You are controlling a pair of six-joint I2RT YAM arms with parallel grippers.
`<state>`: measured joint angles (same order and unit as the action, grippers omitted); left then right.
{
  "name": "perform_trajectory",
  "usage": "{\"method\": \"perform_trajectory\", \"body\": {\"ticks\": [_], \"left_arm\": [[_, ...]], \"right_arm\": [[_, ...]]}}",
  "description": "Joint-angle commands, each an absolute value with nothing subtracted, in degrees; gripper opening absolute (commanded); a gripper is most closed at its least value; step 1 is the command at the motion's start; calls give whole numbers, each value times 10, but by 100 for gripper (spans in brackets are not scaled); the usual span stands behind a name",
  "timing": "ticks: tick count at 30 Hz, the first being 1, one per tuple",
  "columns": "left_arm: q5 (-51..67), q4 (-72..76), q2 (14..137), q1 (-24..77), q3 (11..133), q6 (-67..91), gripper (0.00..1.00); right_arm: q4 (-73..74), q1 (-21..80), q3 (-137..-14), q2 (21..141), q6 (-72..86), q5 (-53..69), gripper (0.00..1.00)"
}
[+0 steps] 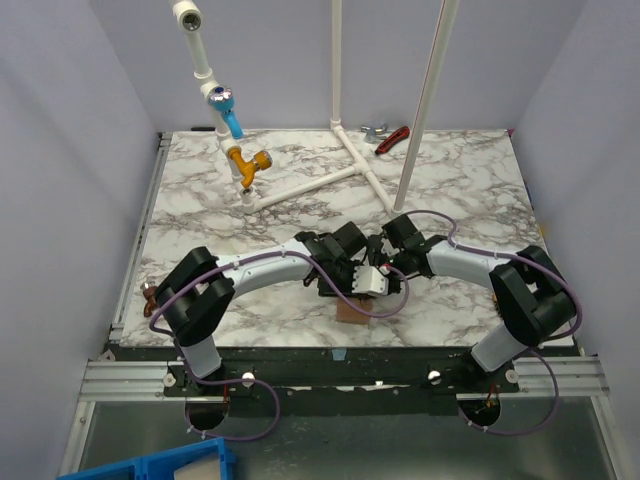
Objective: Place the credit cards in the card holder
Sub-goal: Close the card holder at the center of the board.
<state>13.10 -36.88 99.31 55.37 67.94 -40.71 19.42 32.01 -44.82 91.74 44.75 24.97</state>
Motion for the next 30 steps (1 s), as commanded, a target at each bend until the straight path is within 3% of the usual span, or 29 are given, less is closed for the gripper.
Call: {"method": "perform_trajectory", "body": {"ticks": [1, 11, 30], "left_arm": [[129, -358, 968, 548, 640, -420, 34], [115, -304, 961, 568, 588, -401, 34], [107, -291, 999, 602, 619, -401, 34]], "right_arm": [[243, 340, -445, 922, 441, 148, 1], [297, 408, -507, 949, 457, 61, 1], [363, 471, -605, 1011, 472, -14, 1]]}}
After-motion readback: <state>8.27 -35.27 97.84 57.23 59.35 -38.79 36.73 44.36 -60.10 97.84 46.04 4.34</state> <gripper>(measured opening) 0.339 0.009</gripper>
